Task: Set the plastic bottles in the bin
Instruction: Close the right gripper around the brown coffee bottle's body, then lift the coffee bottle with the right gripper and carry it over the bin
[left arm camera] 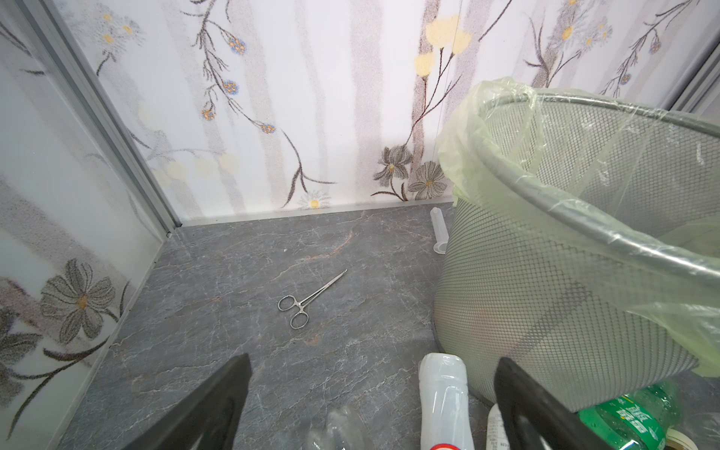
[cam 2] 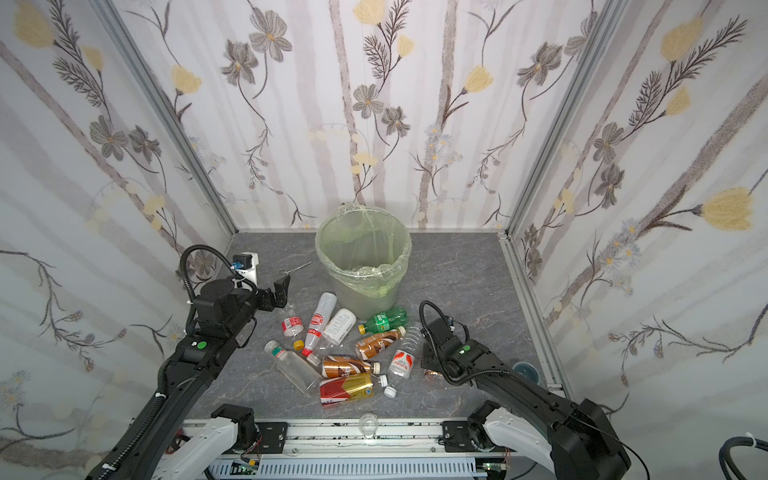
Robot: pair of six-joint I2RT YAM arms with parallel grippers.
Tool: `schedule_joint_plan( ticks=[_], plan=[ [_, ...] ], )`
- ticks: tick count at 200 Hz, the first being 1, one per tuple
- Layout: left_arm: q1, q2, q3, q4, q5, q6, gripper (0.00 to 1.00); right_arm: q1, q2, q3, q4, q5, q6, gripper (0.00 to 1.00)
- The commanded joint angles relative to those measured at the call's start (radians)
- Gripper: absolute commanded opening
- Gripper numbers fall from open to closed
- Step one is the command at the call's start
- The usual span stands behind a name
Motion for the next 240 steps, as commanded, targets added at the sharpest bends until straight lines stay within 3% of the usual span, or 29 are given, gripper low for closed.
schedule_joint_plan(
  ticks=[1, 98, 182, 240],
  plan=[
    [0.001, -0.004, -0.001, 0.022, -0.006, 0.0, 1.0, 0.0, -0.01, 0.022, -0.032, 0.075, -0.016, 0.53],
    [0.003, -0.003, 0.0, 0.022, -0.005, 0.002, 1.0, -0.042, -0.082, 0.186, -0.109, 0.184, -0.126, 0.53],
    [0.007, 0.004, 0.0, 0.022, 0.001, -0.001, 1.0, -0.151, -0.082, 0.427, -0.053, 0.147, -0.388, 0.53],
    [0.012, 0.009, 0.002, 0.023, 0.011, -0.004, 1.0, -0.158, 0.025, 0.671, 0.063, 0.05, -0.551, 0.51]
  ],
)
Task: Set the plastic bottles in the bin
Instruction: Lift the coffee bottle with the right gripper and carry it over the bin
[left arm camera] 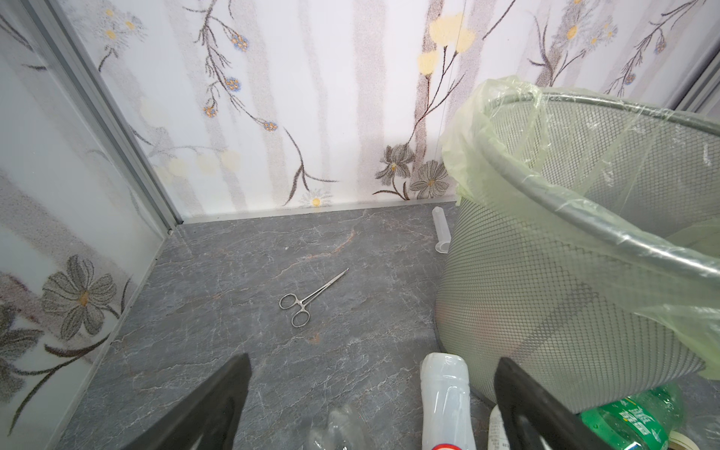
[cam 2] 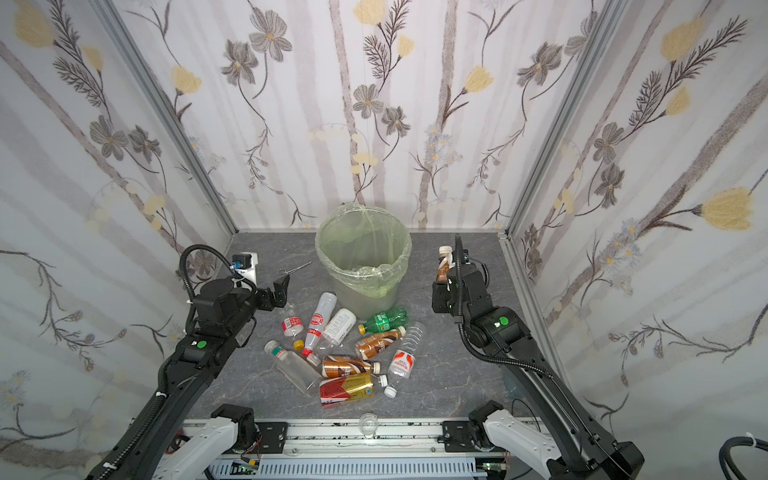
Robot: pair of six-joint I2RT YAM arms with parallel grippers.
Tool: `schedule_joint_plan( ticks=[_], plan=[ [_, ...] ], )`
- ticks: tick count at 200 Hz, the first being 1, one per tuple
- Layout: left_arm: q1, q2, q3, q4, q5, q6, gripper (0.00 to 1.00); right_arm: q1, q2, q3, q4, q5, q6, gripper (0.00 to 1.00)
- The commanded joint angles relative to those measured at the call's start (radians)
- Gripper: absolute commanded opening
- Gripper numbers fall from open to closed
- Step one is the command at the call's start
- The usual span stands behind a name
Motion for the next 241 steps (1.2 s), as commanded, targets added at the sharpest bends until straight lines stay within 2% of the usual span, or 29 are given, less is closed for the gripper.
schedule_joint_plan(
  ticks=[1, 91, 143, 175, 241],
  plan=[
    [0.002, 0.004, 0.002, 0.023, 0.007, 0.0, 1.0, 0.0, 0.047, 0.095, 0.103, -0.066, -0.097, 0.51],
    [0.004, 0.018, -0.001, 0.022, -0.014, -0.002, 1.0, 0.002, 0.193, 0.311, 0.126, -0.242, -0.331, 0.53],
    [0.004, 0.015, -0.003, 0.024, -0.012, -0.002, 1.0, -0.003, 0.326, 0.48, 0.066, -0.422, -0.457, 0.56],
    [0.004, 0.018, -0.001, 0.023, -0.011, -0.002, 1.0, -0.001, 0.473, 0.662, -0.021, -0.542, -0.5, 0.56],
    [0.004, 0.011, -0.003, 0.024, -0.012, -0.003, 1.0, 0.012, 0.705, 0.998, -0.214, -0.586, -0.549, 0.57]
  ],
)
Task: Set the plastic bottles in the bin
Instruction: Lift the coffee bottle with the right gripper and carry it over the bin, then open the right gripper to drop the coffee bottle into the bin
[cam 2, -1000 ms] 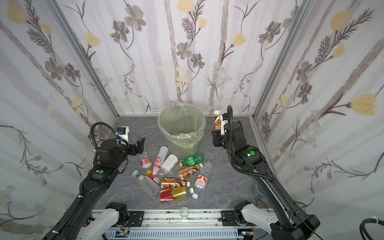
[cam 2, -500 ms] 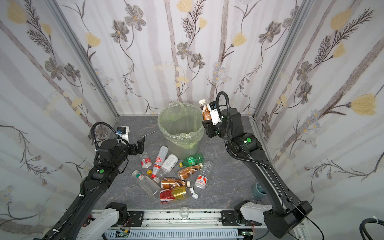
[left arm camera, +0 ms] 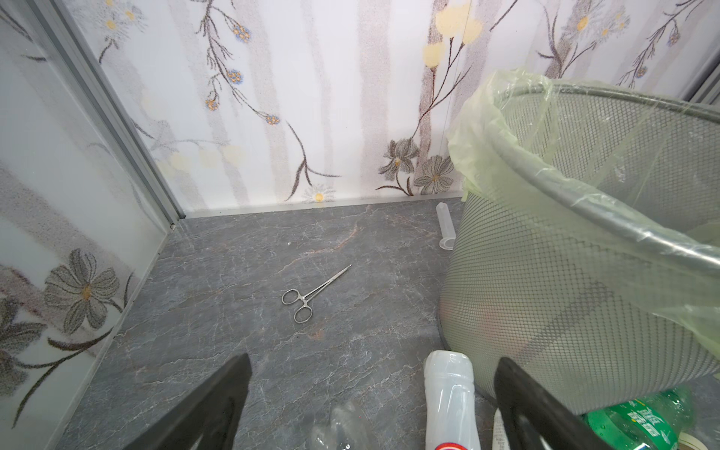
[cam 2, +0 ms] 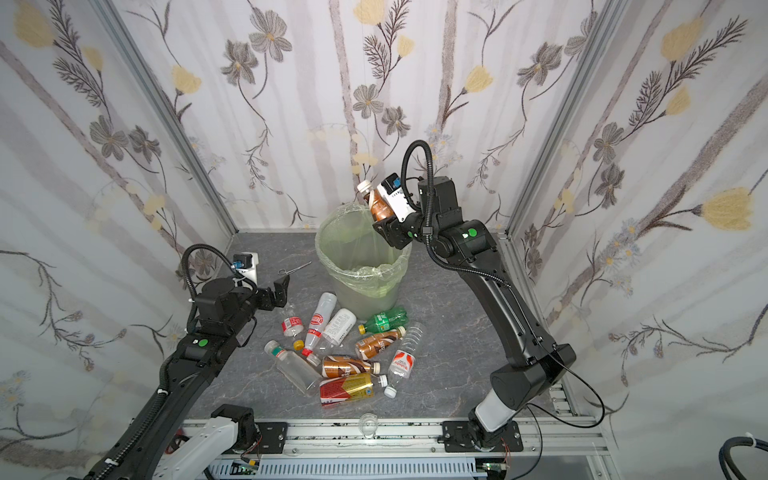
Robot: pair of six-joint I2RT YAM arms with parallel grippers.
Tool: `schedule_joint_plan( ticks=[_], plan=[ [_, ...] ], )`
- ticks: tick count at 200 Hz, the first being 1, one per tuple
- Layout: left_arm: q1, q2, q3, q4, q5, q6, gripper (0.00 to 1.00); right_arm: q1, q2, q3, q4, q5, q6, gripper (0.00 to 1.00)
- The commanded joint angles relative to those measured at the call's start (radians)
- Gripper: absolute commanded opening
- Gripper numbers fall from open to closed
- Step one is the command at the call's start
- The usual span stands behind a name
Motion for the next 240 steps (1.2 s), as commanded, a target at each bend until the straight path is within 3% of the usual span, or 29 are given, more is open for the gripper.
schedule_joint_plan(
  ticks=[1, 38, 119, 240],
  plan=[
    [0.001, -0.002, -0.003, 0.024, -0.005, -0.002, 1.0, 0.01, 0.074, 0.097, -0.097, -0.041, -0.038, 0.57],
    [0.001, 0.006, -0.001, 0.022, -0.005, -0.009, 1.0, 0.034, 0.162, 0.195, -0.174, -0.042, -0.045, 0.58],
    [0.001, 0.002, -0.003, 0.024, -0.007, -0.007, 1.0, 0.071, 0.219, 0.196, -0.194, 0.021, -0.051, 0.6],
    [0.001, 0.002, -0.003, 0.024, -0.006, -0.006, 1.0, 0.096, 0.256, 0.196, -0.22, 0.026, -0.051, 0.65]
  ],
)
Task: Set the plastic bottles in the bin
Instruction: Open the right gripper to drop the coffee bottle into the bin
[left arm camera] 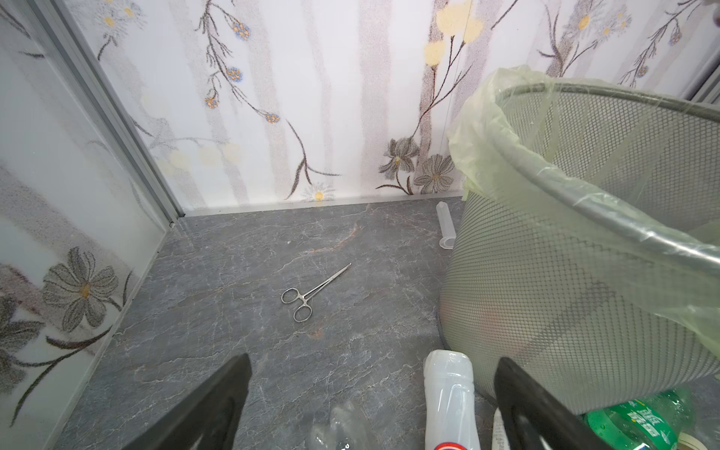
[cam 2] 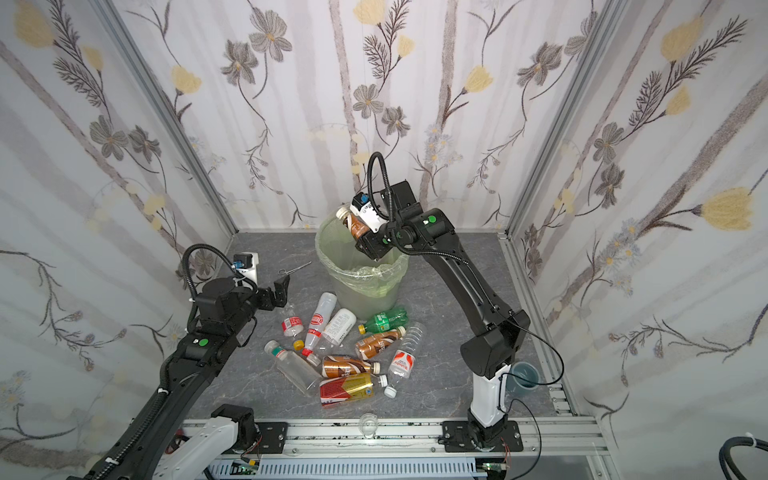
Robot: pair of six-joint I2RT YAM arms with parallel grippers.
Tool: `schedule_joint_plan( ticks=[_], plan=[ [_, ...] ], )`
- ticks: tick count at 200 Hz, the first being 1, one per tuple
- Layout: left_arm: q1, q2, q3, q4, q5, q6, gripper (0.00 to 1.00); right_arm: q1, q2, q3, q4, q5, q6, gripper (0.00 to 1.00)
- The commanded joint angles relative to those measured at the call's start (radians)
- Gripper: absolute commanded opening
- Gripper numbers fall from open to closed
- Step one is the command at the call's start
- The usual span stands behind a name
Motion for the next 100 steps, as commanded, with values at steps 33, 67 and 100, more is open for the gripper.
schedule_joint_plan(
  ticks=[33, 67, 100],
  plan=[
    [0.001, 0.0, -0.001, 0.023, -0.005, -0.002, 1.0, 0.008, 0.007, 0.008, 0.009, -0.016, -0.009, 0.67],
    [0.001, 0.0, -0.003, 0.023, -0.006, -0.002, 1.0, 0.008, -0.006, 0.008, 0.007, 0.0, -0.006, 0.69],
    [0.001, 0.0, -0.002, 0.024, -0.005, -0.003, 1.0, 0.005, -0.047, 0.008, 0.019, 0.019, 0.01, 0.69]
  ],
)
